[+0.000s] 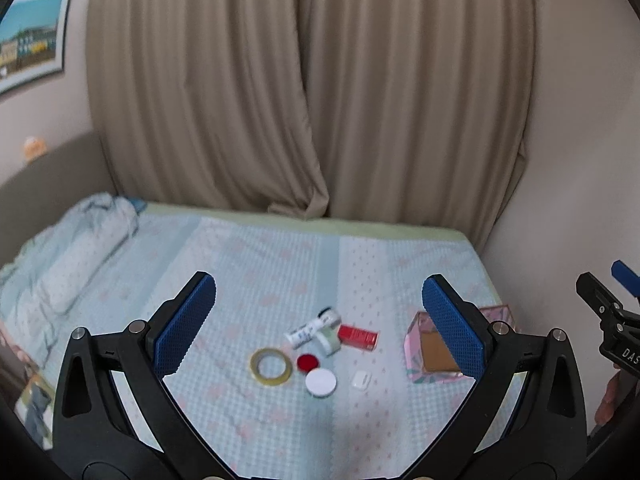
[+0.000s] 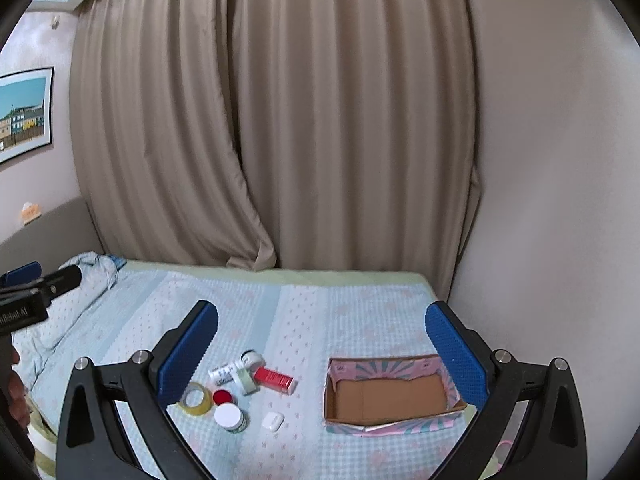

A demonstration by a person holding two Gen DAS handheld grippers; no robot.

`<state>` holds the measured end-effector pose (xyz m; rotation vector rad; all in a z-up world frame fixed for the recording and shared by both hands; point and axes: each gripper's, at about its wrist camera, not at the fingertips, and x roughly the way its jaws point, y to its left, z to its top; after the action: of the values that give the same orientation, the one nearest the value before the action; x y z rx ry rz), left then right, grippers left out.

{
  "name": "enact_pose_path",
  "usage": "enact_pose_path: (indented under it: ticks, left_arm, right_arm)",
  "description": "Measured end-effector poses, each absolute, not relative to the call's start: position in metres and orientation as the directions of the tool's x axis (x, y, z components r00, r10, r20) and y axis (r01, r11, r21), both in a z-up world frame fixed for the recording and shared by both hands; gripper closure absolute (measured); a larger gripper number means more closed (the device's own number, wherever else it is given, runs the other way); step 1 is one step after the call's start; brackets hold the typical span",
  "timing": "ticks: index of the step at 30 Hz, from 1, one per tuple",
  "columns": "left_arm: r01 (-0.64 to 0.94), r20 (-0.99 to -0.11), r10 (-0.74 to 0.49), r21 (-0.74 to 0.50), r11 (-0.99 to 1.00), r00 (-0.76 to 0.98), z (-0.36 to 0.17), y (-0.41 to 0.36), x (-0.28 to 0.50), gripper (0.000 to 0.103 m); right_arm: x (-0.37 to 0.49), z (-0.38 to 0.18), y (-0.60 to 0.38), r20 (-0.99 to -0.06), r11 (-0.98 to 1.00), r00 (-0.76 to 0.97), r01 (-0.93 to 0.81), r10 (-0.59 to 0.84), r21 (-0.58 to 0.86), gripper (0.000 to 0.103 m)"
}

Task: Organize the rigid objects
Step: 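Grasp the white bottle with left tool while right tool grasps the white earbud case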

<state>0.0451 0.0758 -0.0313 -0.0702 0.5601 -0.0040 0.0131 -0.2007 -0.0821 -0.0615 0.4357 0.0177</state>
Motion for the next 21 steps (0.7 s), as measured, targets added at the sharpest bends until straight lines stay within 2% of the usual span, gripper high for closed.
enact_pose_path:
  ticks: [4,10,21]
  left_arm:
    - [0.024,-0.607,-0.057,-0.063,0.998,0.793,-0.062,0.112,0.077,0.001]
    - [0.125,-0.696,-0.113,-0.034,0.992,0.709,-0.108,0.15,0.134,0.001]
    - [0.402,-0.871,-0.19,0.009,0.916,0.452,-0.248,0.157,0.278,0.001]
  right_arm:
    - [0.03,-0.109,-0.187,-0.484,0.999,0.874,0.006,-0.031,-0.054,0.0]
    - [0.064,-0.161,-0.162,-0.612,0.995,0.789,0.096,-0.056,0.033,0.0]
    - [0.139,-0.29,-0.129,-0.817,0.96,0.562,0.278,-0.128,0.041,0.0]
